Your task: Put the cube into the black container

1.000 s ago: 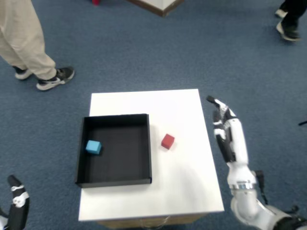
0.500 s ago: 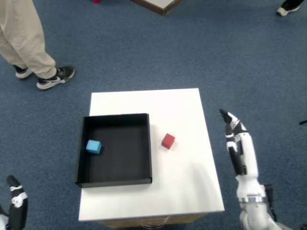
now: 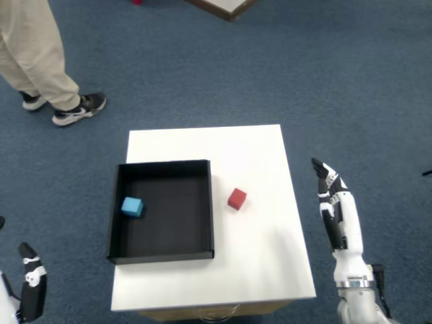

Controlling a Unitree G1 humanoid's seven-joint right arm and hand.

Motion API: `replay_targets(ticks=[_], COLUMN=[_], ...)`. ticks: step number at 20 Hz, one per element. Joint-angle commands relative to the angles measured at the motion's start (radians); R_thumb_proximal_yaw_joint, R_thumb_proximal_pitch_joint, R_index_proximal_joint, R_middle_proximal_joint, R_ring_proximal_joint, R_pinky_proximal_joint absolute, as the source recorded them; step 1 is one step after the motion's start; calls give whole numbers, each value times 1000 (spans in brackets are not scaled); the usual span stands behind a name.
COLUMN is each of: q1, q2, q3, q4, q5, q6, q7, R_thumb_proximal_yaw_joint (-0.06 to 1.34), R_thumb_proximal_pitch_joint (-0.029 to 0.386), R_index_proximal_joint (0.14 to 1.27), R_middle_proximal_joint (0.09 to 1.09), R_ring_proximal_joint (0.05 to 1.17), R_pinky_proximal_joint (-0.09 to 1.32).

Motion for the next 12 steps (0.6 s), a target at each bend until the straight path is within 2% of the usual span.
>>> replay_targets(ticks=[1, 12], q1=[-24, -41], q2=[-13, 53], q3=[-15, -17], q4=[14, 115], q5=[29, 105], q6=[-82, -73], q7=[17, 100], R_thumb_proximal_yaw_joint=[-8, -12], R_thumb_proximal_pitch_joint=[243, 237], R_index_proximal_joint=[276, 273], R_middle_proximal_joint=[206, 216], R_ring_proximal_joint=[179, 189], R_pinky_proximal_joint=[-66, -66])
